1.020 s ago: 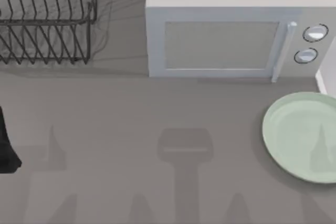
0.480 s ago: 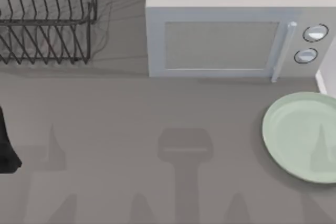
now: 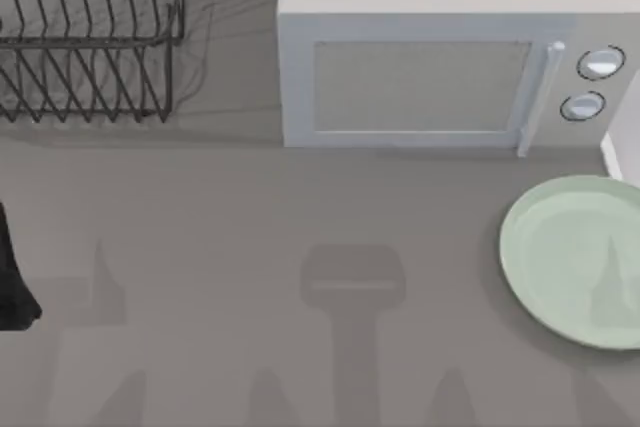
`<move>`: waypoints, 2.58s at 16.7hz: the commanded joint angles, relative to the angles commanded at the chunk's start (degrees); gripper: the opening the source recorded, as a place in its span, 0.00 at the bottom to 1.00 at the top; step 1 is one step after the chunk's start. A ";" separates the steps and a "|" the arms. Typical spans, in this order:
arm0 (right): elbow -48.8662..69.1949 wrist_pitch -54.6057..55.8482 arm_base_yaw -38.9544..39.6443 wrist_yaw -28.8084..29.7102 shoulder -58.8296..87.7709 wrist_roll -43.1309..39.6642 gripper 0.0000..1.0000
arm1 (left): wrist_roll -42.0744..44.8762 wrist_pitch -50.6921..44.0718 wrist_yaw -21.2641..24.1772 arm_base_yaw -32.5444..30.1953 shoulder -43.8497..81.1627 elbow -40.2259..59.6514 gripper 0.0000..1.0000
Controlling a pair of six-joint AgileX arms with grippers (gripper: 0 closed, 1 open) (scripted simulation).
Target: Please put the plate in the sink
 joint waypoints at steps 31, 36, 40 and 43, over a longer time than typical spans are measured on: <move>82.35 -63.02 23.88 0.02 108.75 24.96 1.00 | 0.00 0.00 0.00 0.00 0.00 0.00 1.00; 77.66 -58.58 25.66 -0.54 109.74 23.97 1.00 | 0.00 0.00 0.00 0.00 0.00 0.00 1.00; 72.48 -50.25 25.84 -0.95 113.49 23.68 1.00 | 0.00 0.00 0.00 0.00 0.00 0.00 1.00; 70.25 -44.68 24.97 -0.58 116.27 24.38 1.00 | 0.00 0.00 0.00 0.00 0.00 0.00 1.00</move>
